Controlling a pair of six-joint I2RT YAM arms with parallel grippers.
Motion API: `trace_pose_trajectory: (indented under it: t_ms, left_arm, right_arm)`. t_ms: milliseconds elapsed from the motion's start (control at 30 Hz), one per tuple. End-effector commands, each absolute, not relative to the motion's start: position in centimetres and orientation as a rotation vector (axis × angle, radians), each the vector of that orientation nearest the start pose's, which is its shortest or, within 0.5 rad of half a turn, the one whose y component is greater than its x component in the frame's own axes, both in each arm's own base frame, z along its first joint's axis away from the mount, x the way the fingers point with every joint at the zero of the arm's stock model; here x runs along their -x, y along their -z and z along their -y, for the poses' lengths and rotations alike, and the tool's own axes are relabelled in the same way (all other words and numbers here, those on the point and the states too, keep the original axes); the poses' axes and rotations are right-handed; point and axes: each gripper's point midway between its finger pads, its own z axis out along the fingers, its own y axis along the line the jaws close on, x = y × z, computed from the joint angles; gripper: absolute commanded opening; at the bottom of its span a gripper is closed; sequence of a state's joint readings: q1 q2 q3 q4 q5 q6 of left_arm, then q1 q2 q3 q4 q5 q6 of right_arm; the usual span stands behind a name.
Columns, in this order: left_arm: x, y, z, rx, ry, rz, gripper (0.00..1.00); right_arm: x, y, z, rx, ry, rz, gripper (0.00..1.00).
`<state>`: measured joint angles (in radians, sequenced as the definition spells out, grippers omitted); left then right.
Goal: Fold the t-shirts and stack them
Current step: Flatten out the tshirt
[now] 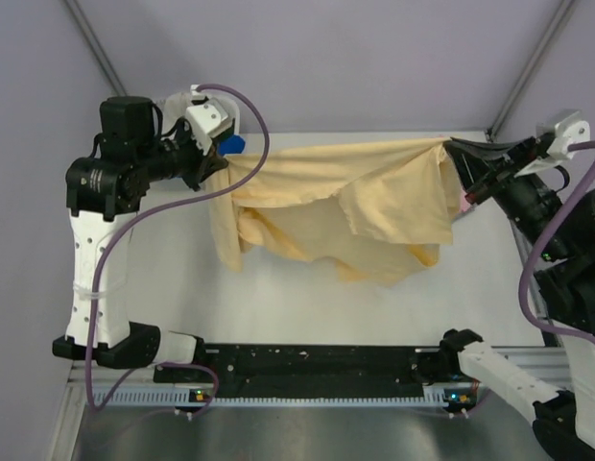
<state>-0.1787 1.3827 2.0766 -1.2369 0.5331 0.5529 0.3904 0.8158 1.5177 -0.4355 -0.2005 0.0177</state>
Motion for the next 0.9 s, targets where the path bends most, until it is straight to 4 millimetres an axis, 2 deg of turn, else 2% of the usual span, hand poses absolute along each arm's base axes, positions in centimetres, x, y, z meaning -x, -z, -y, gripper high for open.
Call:
trace_pose_trajectory:
  t_ms: [0,67,100,133,167,233,300,333,367,400,433,467,500,533,600,633,667,733,767,867]
  left_arm:
    - [-30.5,-41.6,12.4,-0.995,0.319,-1.770,0.00]
    - [-33.2,-38.1,12.8,-0.993,0.347,-1.844,0.00]
    - [-34.2,-37.3,13.0,-0.985,0.351,-1.859,0.00]
    - [-35.9,-35.0,13.3,-0.991,0.378,-1.916,0.00]
    - [-37.1,-33.7,13.8,-1.001,0.397,-1.944,0.00]
    - [-40.0,-31.0,14.9,-1.012,0.433,-2.004,0.00]
    - [-42.8,-29.2,15.8,-1.009,0.436,-2.038,0.00]
    - [-44.2,-28.5,16.1,-1.002,0.413,-2.054,0.12]
    - [-45.6,-28.0,16.2,-0.993,0.384,-2.064,0.31]
    - [-46.7,-28.1,16.3,-0.989,0.353,-2.059,0.51]
    - [-47.5,-27.8,16.4,-0.990,0.339,-2.059,0.64]
    - [-47.7,-28.3,16.6,-1.000,0.337,-2.042,0.76]
    - [-47.3,-28.8,17.1,-1.022,0.355,-2.016,0.95]
    - [-46.7,-29.3,17.4,-1.053,0.366,-1.981,0.99]
    - [-44.5,-29.9,18.2,-1.140,0.390,-1.908,0.99]
    - [-43.2,-29.4,18.5,-1.199,0.388,-1.883,0.99]
    - [-41.8,-28.7,19.2,-1.268,0.378,-1.864,0.99]
    - [-38.9,-26.6,19.6,-1.409,0.352,-1.847,0.99]
    - [-37.2,-24.5,19.6,-1.475,0.368,-1.874,0.99]
    - [-34.0,-20.8,19.5,-1.586,0.440,-1.923,0.99]
  right_arm:
    - [-26.4,-53.2,-11.0,0.315,-0.300,-1.317,0.00]
    - [-31.5,-50.3,-11.5,0.304,-0.209,-1.430,0.00]
    - [-33.8,-48.9,-11.8,0.305,-0.183,-1.478,0.00]
    - [-35.9,-47.7,-12.4,0.324,-0.193,-1.515,0.00]
    - [-38.1,-46.2,-13.0,0.337,-0.227,-1.557,0.00]
    - [-43.0,-43.4,-13.1,0.303,-0.256,-1.636,0.00]
    - [-48.0,-40.3,-12.2,0.221,-0.239,-1.723,0.00]
    - [-50.3,-38.8,-12.0,0.196,-0.237,-1.765,0.00]
    - [-52.0,-37.9,-11.6,0.167,-0.236,-1.789,0.00]
    - [-53.6,-35.6,-11.5,0.128,-0.251,-1.856,0.11]
    - [-54.4,-35.3,-11.4,0.100,-0.262,-1.892,0.43]
    - [-55.0,-33.7,-11.4,0.091,-0.259,-1.952,0.67]
    - [-54.8,-31.7,-11.2,0.086,-0.248,-2.026,0.89]
    - [-54.2,-30.0,-11.2,0.084,-0.237,-2.077,0.99]
    - [-52.5,-28.0,-10.3,0.054,-0.203,-2.136,0.99]
    - [-51.3,-27.2,-10.0,0.043,-0.191,-2.162,0.99]
    - [-49.7,-27.7,-9.4,0.015,-0.172,-2.160,0.99]
    - [-46.9,-26.0,-9.1,0.001,-0.142,-2.203,0.99]
    - [-45.3,-24.9,-9.3,0.008,-0.131,-2.231,0.99]
    - [-40.2,-21.2,-10.4,0.050,-0.091,-2.321,0.99]
